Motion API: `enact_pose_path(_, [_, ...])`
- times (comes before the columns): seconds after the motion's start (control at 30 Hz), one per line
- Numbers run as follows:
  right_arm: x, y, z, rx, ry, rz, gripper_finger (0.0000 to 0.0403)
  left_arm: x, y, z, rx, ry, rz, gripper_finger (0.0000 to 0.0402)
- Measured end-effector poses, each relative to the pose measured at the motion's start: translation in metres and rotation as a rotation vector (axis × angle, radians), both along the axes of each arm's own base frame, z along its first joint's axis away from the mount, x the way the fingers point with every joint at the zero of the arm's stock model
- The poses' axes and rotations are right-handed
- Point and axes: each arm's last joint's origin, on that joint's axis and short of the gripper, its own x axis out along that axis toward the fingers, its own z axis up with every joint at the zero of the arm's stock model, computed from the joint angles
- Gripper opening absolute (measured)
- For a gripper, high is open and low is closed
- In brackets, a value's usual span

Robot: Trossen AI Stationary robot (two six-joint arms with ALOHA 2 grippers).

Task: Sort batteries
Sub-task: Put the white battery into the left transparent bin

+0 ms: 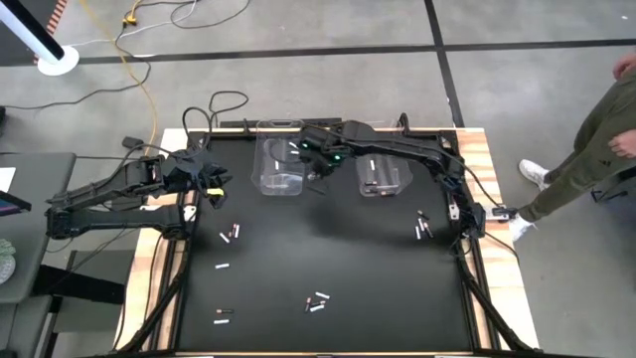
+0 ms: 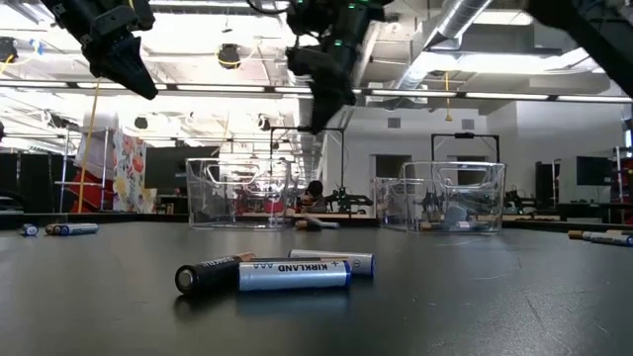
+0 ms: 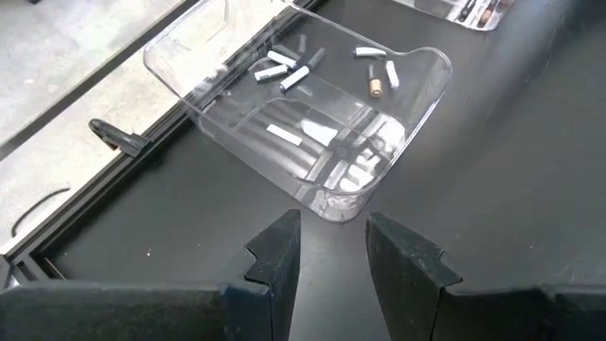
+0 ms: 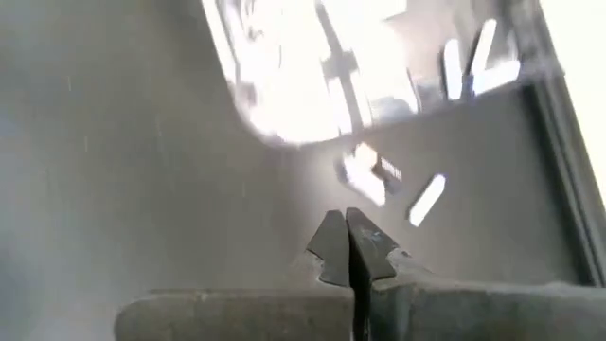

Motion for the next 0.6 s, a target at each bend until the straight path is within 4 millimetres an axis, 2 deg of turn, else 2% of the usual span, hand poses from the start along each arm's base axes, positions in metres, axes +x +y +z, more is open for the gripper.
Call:
enact_pose_path(0.17, [0.021, -0.013, 0.003, -0.019, -0.054, -0.004, 0.0000, 0.000, 0.000, 0.000, 0.000, 0.000, 0.000, 0.0116])
enact_pose_path(0.27, [0.019, -0.017, -0.004, -0.001, -0.042, -0.007, 0.0000, 0.000, 0.000, 0.000, 0.000, 0.002, 0.000, 0.0116])
enact_pose_path(0.6, [0.012, -0.019, -0.007, 0.034, 0.028, -0.039, 0.0007, 0.000, 0.000, -0.001, -0.002, 0.008, 0.000, 0.0116])
